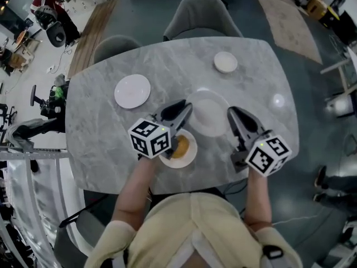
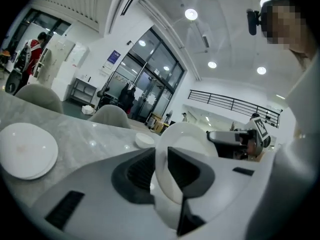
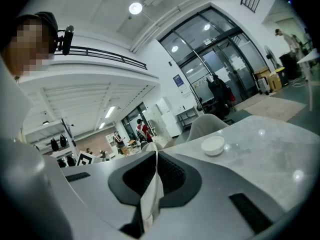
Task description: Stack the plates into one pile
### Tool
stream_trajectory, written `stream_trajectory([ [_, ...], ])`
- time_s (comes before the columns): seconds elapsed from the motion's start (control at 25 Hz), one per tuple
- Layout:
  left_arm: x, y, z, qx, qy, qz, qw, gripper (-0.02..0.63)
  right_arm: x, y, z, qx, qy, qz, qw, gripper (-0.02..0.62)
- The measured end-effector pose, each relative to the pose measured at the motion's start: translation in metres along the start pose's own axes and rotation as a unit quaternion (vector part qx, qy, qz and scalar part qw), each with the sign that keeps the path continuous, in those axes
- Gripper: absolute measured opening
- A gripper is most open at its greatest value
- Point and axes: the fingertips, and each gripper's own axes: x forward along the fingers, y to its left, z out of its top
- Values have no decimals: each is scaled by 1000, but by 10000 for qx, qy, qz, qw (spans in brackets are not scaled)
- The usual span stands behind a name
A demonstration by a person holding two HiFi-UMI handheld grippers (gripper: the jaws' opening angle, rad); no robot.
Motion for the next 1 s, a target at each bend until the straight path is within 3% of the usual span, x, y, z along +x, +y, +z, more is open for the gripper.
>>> stream_trajectory([
  [0.4, -81, 64, 11, -95, -205, 742, 9970, 71, 75, 59, -21, -36, 349, 331, 9988, 14],
  [0.72, -154, 126, 19, -321, -352, 1462, 9881, 67, 149, 117, -43, -251, 652, 649, 9954, 14],
  [1.0, -191, 169, 18, -440, -294, 1897, 9804, 64, 200, 140, -64, -352, 856, 673, 9934, 15],
])
